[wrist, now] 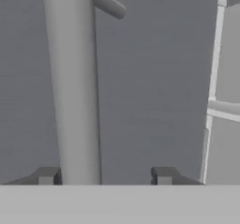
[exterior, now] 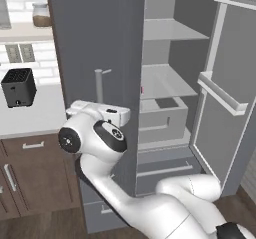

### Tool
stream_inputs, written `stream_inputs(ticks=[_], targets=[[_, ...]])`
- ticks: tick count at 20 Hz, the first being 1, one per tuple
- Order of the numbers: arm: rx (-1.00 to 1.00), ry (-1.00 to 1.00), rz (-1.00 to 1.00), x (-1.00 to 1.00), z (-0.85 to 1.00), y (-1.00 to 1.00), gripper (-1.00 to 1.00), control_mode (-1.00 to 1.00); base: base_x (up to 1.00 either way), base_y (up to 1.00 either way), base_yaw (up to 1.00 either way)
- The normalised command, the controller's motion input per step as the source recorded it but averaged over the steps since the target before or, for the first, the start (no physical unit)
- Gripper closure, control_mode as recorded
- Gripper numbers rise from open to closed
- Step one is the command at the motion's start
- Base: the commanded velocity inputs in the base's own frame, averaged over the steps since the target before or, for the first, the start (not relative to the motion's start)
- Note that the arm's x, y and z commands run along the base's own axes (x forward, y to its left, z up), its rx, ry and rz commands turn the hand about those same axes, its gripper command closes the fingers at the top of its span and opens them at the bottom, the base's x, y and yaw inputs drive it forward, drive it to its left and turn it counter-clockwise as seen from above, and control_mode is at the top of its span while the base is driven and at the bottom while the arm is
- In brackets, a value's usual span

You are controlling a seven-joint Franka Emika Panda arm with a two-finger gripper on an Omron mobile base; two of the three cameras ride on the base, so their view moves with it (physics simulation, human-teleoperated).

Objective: Take the strawberry from the fridge and place it on top of the pancake, located on the dining counter.

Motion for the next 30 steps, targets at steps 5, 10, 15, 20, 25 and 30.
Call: stream_inputs(ticks=[5, 10, 15, 20, 25, 30], targets=[[0.00, -0.02, -0.08, -0.26, -0.28, 0.57, -1.00, -1.00, 0.00, 0.00, 0.00], [0.00, 0.00, -0.02, -0.54, -0.13, 0.29, -1.00, -1.00, 0.00, 0.00, 0.00], [0.07, 0.00, 0.05, -0.61, -0.01, -0.24, -1.00, -1.00, 0.00, 0.00, 0.00], [0.42, 0.08, 0.23, -0.61, 0.06, -0.98, -1.00, -1.00, 0.00, 0.00, 0.00], [0.57, 0.04, 0.29, -0.18, 0.32, -1.00, -1.00, -1.00, 0.00, 0.00, 0.00], [0.66, 0.22, 0.26, -0.02, 0.21, -0.93, -1.00, -1.00, 0.00, 0.00, 0.00]])
